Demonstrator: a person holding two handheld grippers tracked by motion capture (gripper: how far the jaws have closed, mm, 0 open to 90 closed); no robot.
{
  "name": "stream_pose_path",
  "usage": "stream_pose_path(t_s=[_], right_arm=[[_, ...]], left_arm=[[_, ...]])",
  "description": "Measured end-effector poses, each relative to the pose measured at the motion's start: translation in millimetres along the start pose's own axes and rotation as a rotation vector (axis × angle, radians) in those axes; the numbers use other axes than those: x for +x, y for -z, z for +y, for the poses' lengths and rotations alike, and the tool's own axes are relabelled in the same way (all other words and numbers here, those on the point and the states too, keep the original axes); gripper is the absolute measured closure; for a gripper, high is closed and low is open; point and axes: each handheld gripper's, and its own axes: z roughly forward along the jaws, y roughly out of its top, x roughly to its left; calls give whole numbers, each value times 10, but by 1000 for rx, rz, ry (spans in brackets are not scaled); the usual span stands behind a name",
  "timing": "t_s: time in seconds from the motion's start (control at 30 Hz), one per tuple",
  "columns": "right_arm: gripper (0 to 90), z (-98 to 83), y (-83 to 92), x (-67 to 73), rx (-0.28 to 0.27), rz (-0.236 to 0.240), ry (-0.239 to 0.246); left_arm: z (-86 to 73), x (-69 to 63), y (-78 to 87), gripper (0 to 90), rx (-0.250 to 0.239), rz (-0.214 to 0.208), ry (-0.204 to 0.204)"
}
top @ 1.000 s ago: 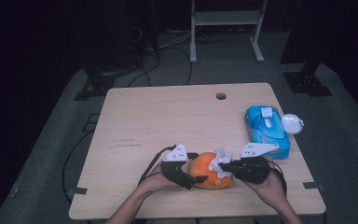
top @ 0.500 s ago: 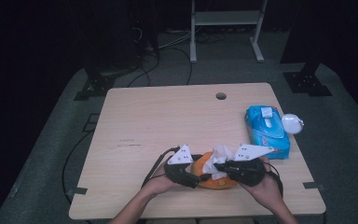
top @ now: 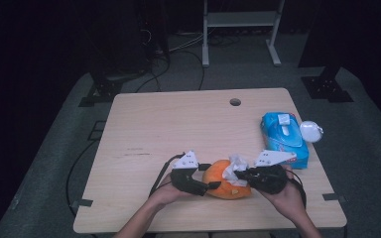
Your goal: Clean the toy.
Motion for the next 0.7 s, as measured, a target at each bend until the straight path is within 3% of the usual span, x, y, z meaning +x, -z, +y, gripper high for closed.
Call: stream_pose_path(t_s=[0.03, 0.07, 0.1, 0.13, 0.23, 0.27, 0.3, 0.33, 0.37, 0.4, 0.43, 0.5, 0.53, 0.6, 0.7], right_arm=[[838, 0, 0, 0, 0, 0, 0], [838, 47, 32, 65, -34, 43, 2], [838, 73, 36, 107, -38, 52, 19], [838, 93, 31, 148, -30, 42, 43], [838, 99, 11, 168, -10, 20, 73], [838, 58, -3, 109, -3, 26, 51], [838, 36, -6, 75, -1, 28, 39], [839, 21, -2, 49, 2, 28, 27], [839, 21, -2, 49, 2, 28, 27], [838, 12, 19, 11, -3, 26, 10], [839, 14, 28, 0, -4, 21, 7], [838, 15, 31, -3, -2, 20, 2], [838, 18, 29, 16, -3, 18, 9], [840, 36, 22, 87, -7, 27, 27], [840, 73, -49, 225, -12, 86, 47]], left_arm=[[0, 0, 0, 324, 0, 0, 0], [55, -65, -17, 331, -10, 0, -22], [82, -105, -29, 331, -8, 5, -39], [99, -137, -40, 329, 0, 11, -57], [96, -152, -54, 256, 6, 17, -52], [68, -99, -47, 222, -1, 9, -25], [68, -99, -47, 185, -1, 9, -25], [35, -39, -49, 151, -7, 5, 23], [35, -39, -49, 121, -7, 5, 23], [1, -2, -64, 121, -6, -2, 55], [-19, -2, -71, 158, -10, -18, 54], [-26, -40, -84, 261, 2, -4, 10], [-26, -40, -84, 302, 2, -4, 10], [25, -100, -78, 333, 2, 17, -38], [65, -185, -102, 337, 7, 21, -89]])
